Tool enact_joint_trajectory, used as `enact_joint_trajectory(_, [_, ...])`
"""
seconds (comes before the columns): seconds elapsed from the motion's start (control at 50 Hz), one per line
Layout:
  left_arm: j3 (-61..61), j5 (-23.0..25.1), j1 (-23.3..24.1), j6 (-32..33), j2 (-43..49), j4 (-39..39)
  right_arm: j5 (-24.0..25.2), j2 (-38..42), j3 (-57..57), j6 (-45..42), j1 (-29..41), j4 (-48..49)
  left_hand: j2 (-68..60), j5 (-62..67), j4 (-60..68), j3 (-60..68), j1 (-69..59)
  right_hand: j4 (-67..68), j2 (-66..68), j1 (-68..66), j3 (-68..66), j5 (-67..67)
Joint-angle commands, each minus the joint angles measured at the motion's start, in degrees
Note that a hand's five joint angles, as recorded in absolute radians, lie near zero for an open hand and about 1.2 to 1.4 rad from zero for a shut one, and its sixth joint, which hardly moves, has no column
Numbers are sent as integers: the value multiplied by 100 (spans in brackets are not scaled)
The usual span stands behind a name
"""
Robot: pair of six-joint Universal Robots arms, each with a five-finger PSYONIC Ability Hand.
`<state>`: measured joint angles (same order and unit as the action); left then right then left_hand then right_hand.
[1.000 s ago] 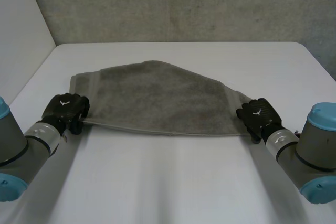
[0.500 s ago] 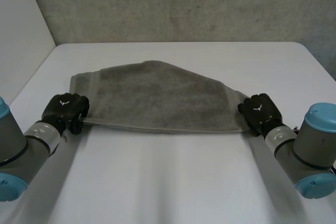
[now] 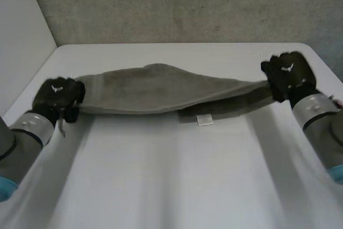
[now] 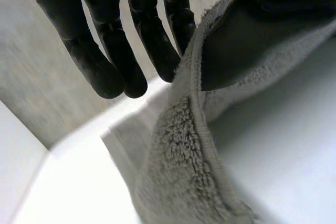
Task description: Fold the towel.
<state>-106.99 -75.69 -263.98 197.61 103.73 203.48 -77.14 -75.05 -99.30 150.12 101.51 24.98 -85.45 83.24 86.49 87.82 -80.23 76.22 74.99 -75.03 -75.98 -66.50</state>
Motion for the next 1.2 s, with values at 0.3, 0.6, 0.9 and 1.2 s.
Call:
enact_joint_trajectory(0.3, [1479, -42, 58, 5, -1980, -2550, 762, -664, 4170, -359, -246, -6089, 545, -1324, -649, -782, 23, 378, 501, -497, -402, -350])
enact_joint_trajectory(0.6, [4652, -86, 233, 744, 1914, -4598, -275, 2369, 6366, -1618, 544, -6034, 545, -1324, -649, -782, 23, 378, 501, -497, -402, -350])
enact_joint_trajectory(0.9, [7466, -1088, 673, 349, 1642, 58, -820, 1934, 7849, -643, 589, -1117, 545, -1324, -649, -782, 23, 378, 501, -497, -402, -350])
enact_joint_trajectory(1.2, [4392, -536, 339, 207, 1703, 166, -47, 2037, 5768, -669, 571, -2357, 545, -1324, -649, -782, 23, 378, 501, -497, -402, -350])
